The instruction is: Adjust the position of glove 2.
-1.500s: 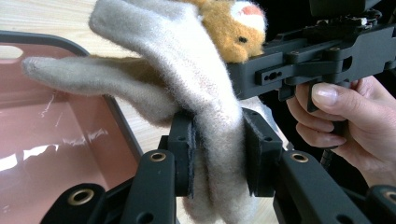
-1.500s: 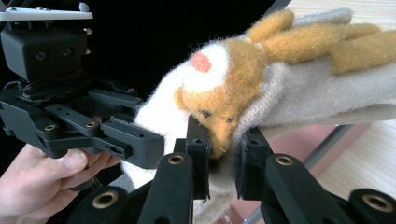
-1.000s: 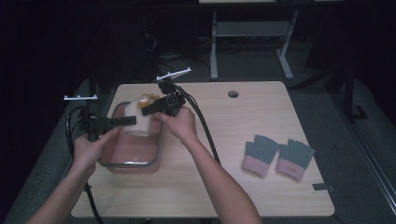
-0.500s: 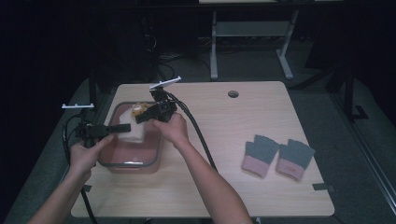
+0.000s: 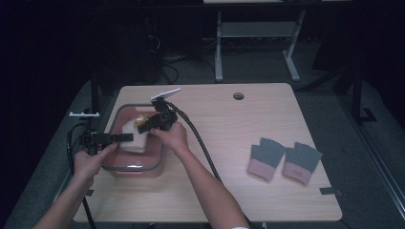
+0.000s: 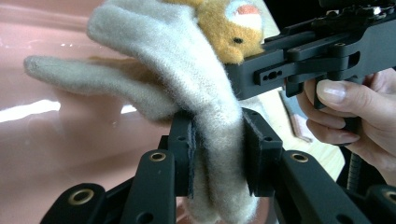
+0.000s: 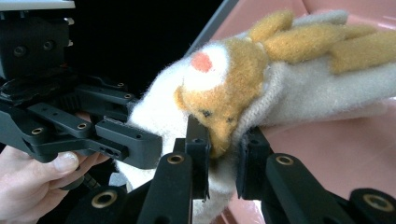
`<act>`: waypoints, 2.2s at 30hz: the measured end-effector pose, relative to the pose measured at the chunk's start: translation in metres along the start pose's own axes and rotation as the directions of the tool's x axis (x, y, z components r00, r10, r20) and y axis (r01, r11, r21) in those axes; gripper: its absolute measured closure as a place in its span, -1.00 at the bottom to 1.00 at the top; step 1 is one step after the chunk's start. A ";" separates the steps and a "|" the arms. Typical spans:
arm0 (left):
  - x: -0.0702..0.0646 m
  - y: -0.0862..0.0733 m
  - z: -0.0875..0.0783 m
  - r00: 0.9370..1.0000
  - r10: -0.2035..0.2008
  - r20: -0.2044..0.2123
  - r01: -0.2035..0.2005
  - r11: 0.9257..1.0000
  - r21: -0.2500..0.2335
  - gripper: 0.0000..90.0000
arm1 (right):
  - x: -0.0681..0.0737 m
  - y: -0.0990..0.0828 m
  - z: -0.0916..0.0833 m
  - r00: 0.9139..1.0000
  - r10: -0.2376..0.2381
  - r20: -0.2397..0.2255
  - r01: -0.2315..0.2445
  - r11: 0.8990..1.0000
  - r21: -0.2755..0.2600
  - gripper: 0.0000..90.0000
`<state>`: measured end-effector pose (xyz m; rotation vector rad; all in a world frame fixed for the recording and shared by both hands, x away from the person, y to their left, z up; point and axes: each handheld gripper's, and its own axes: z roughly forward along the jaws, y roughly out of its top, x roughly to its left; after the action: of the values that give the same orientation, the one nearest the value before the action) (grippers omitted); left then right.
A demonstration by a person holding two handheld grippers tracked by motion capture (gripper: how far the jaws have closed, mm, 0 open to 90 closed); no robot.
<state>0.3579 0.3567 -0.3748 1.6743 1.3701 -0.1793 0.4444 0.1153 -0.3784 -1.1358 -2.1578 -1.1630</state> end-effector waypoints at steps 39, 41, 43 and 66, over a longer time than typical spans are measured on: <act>0.007 -0.015 0.025 0.982 0.024 -0.189 -0.002 0.994 0.113 0.51 | -0.008 -0.003 0.004 0.987 0.000 0.158 -0.011 0.997 0.070 0.38; 0.008 -0.017 0.026 0.980 0.022 -0.196 0.002 0.992 0.123 0.51 | -0.009 -0.004 0.002 0.986 -0.001 0.165 -0.009 0.998 0.061 0.38; 0.008 -0.018 0.028 0.978 0.021 -0.208 0.007 0.991 0.132 0.51 | -0.009 -0.003 0.000 0.985 0.003 0.173 -0.010 0.999 0.042 0.39; 0.001 -0.008 0.026 0.951 0.126 -0.284 -0.066 0.975 0.212 0.40 | -0.005 -0.007 -0.015 0.990 -0.010 0.138 0.009 1.000 0.014 0.39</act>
<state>0.3627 0.3387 -0.3938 1.9944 1.5256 -0.0087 0.4415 0.0980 -0.3771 -1.2346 -2.2727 -1.1016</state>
